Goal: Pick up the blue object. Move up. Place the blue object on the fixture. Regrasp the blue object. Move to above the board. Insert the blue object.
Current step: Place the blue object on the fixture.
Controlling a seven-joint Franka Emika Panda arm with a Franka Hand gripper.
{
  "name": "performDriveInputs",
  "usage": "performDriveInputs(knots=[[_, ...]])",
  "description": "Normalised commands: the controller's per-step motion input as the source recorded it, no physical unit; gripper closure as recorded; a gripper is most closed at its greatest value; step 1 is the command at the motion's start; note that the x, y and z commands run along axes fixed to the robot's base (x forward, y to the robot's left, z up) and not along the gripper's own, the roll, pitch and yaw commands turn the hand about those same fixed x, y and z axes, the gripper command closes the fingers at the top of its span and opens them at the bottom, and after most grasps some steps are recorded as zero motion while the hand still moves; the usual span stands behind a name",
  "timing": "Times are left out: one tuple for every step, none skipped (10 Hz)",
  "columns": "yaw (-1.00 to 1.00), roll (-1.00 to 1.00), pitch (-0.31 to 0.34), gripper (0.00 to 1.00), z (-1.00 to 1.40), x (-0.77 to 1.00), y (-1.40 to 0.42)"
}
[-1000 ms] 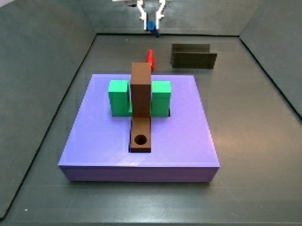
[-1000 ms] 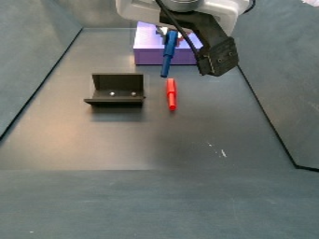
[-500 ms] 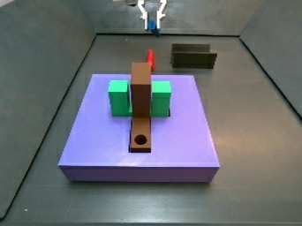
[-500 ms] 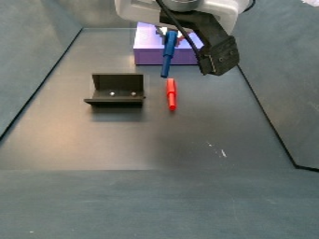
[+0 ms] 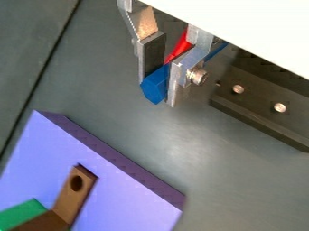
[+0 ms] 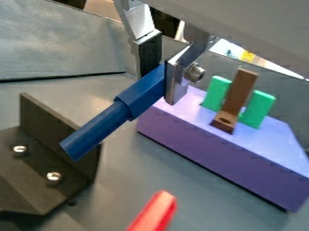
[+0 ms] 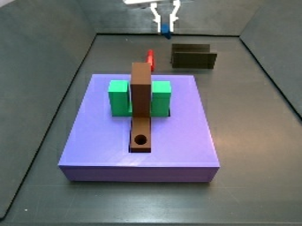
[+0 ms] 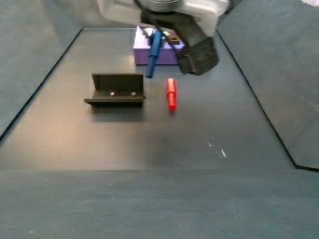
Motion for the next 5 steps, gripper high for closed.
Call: performDriveInputs(knots=[[0.08,0.05,0.0,1.0,-0.2,1.0,0.0],[0.08,0.12,0.0,1.0,-0.15,1.0,0.0],[0.08,0.17,0.026,1.0,-0.14,1.0,0.0],[0.08,0.2,0.043,1.0,-0.14,1.0,0.0],[0.11,0.26,0.106,1.0,-0.15,1.0,0.0]])
